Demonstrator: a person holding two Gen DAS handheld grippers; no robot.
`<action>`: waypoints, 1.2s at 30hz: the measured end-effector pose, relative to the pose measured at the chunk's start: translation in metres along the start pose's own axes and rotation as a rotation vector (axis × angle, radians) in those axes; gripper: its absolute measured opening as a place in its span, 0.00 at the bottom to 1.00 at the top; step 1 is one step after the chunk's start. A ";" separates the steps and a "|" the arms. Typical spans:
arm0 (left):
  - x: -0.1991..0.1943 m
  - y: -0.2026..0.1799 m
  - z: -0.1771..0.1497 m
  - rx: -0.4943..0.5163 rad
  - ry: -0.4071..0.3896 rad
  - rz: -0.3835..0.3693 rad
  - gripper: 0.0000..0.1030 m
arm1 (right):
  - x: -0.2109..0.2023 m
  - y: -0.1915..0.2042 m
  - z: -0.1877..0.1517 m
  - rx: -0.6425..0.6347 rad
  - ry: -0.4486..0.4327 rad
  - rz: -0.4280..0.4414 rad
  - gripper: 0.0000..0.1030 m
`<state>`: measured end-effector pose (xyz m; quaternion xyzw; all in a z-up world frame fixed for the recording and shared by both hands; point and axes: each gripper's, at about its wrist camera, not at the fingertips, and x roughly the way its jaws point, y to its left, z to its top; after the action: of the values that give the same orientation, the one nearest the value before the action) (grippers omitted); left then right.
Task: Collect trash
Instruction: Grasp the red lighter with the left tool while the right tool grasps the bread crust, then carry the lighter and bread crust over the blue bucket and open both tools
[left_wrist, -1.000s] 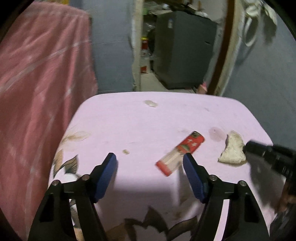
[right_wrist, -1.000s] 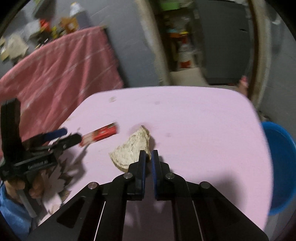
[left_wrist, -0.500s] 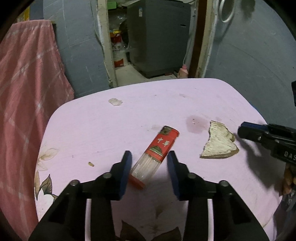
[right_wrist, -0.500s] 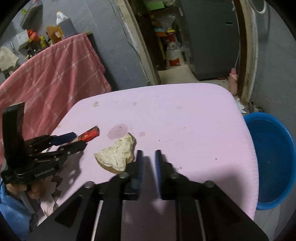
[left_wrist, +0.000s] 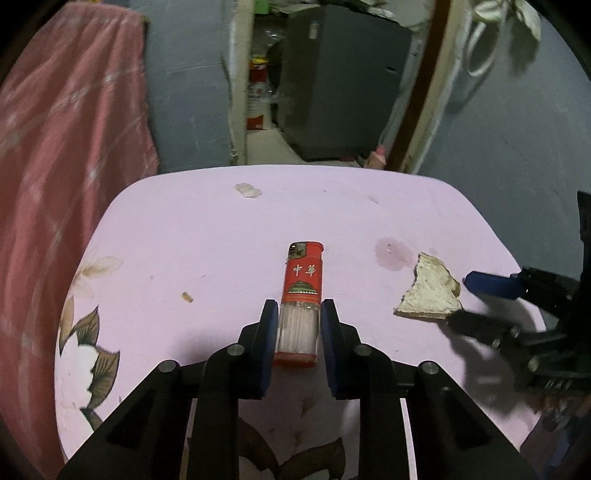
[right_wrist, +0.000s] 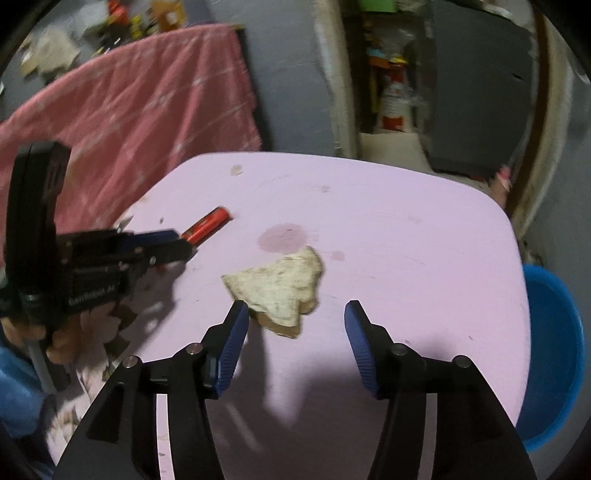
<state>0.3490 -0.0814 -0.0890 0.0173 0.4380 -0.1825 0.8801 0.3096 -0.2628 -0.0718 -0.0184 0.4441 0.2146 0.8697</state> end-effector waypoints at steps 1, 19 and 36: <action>-0.001 0.001 0.000 -0.013 -0.002 0.006 0.19 | 0.002 0.003 0.000 -0.024 0.003 -0.001 0.53; -0.010 0.003 -0.002 -0.101 -0.021 0.047 0.18 | 0.014 0.018 0.009 -0.109 0.044 -0.049 0.51; -0.020 -0.041 -0.005 -0.097 -0.120 -0.008 0.18 | -0.038 -0.007 -0.017 0.023 -0.206 -0.113 0.51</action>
<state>0.3208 -0.1128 -0.0711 -0.0379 0.3930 -0.1651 0.9038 0.2794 -0.2865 -0.0536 -0.0112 0.3529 0.1610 0.9216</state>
